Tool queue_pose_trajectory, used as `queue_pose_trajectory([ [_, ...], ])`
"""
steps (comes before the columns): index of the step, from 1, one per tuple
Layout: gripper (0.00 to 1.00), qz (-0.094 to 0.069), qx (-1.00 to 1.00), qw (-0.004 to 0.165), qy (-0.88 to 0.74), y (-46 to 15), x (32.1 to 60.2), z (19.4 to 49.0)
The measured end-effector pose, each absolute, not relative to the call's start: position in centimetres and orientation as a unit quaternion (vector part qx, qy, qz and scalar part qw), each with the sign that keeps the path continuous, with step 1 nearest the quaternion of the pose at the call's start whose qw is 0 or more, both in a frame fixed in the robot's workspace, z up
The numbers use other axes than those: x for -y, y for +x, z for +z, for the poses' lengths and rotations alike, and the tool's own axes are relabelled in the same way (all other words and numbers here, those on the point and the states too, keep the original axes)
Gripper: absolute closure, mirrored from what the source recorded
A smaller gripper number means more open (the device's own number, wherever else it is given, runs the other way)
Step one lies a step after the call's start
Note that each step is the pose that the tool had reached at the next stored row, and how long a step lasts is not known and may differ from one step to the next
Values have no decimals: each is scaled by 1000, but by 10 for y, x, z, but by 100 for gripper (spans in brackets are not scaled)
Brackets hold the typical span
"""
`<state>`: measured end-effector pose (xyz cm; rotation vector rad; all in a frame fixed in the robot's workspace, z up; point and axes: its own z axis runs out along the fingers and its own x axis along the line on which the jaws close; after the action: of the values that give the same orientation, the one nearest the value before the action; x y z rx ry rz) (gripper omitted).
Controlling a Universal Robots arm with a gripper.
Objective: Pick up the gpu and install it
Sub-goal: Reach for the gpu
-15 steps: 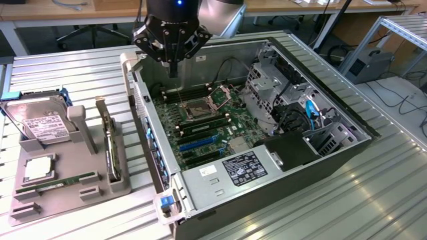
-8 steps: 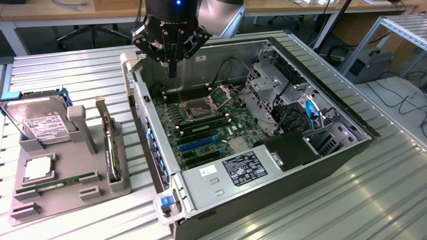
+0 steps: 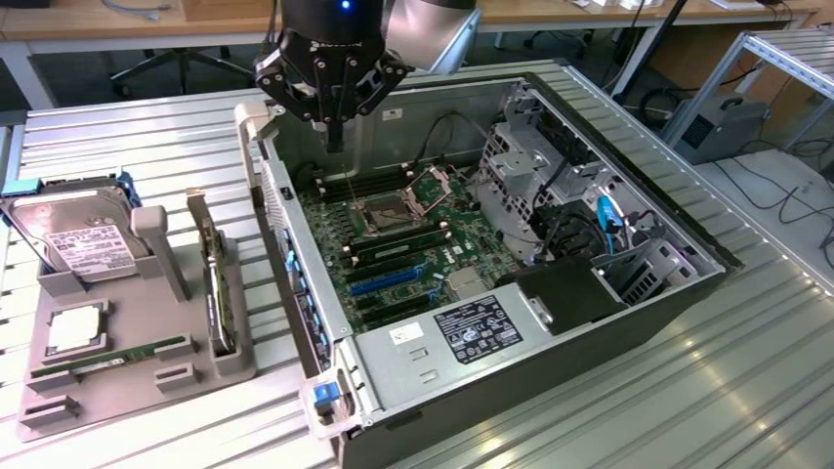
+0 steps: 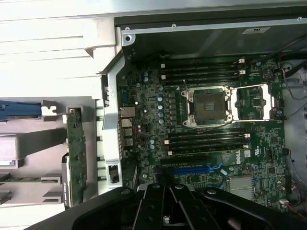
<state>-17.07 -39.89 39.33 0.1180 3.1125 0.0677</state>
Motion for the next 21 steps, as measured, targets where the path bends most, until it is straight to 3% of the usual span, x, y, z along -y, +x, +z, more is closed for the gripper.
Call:
queue_pose_trajectory([
  [21, 89, 22, -999, 13, 38, -175, 399, 393],
])
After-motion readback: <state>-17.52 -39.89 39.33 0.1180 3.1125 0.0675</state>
